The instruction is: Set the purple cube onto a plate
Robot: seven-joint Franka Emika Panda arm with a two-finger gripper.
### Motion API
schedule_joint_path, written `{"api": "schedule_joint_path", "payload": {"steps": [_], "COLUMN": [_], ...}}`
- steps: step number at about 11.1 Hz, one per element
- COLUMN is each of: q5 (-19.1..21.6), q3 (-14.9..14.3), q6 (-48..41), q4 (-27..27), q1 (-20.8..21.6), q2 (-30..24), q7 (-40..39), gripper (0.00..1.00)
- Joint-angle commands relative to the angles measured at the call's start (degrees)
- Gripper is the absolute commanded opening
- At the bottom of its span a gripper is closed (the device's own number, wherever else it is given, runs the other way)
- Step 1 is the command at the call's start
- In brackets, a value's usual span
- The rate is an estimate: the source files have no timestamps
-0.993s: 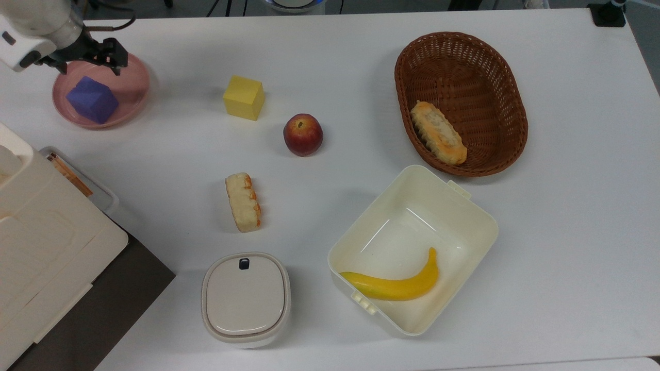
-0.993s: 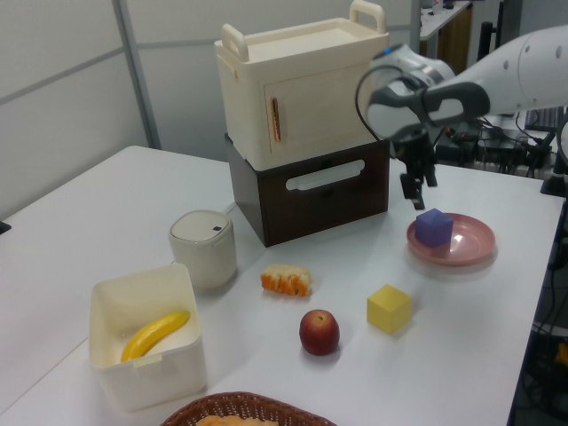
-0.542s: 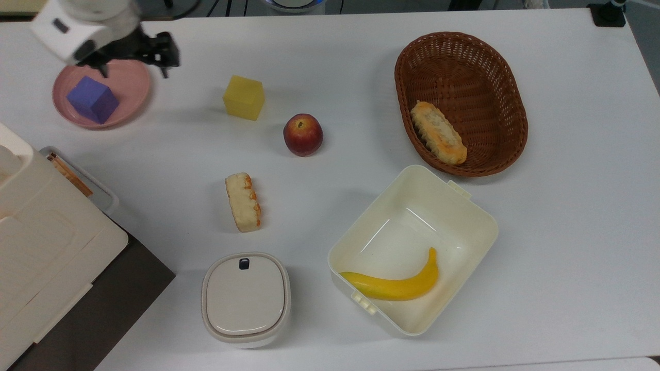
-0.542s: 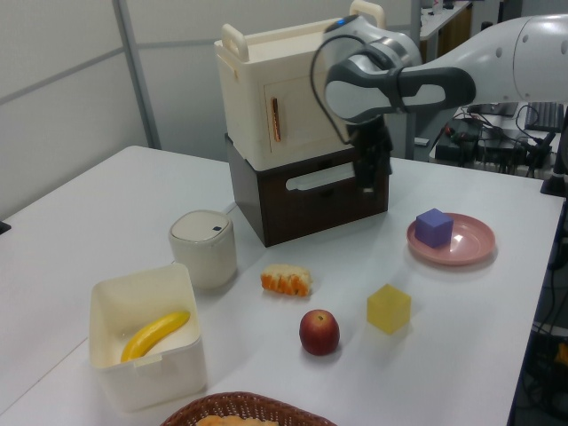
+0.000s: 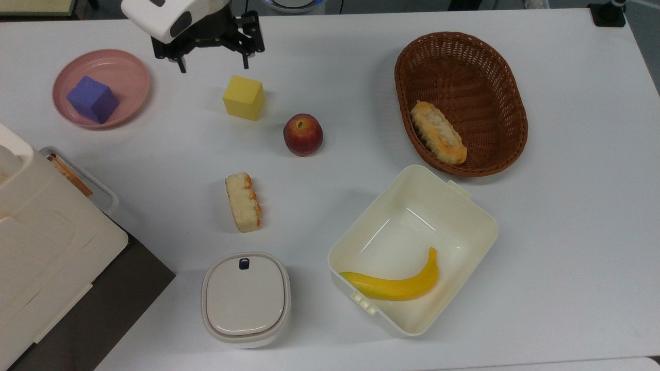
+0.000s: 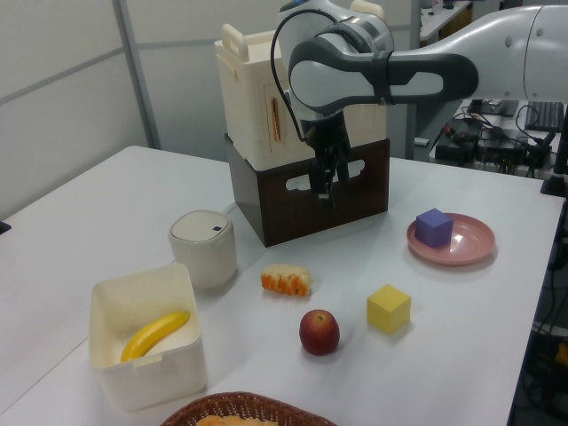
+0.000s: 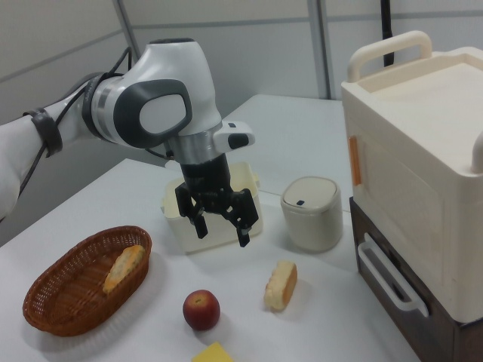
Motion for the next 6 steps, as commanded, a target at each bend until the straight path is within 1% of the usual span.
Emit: {"api": "schedule_joint_path", "payload": {"steps": [1,2,4,6], "q5": [4.31,4.23,3.1,1.43], "q3": [-0.86,-0.86,-0.95,-0.95], "q6": [1.17,1.35,1.53,2.05], "q4": [-0.32,-0.23,-0.32,-0.41], "q1": [0.64,0.73,0.73,0.91], "q2": [0.06,0.14,0.15,-0.03], "q7": [3.98,6.6,4.01,3.82], "gripper": [1.0,1.0,1.0,1.0]}}
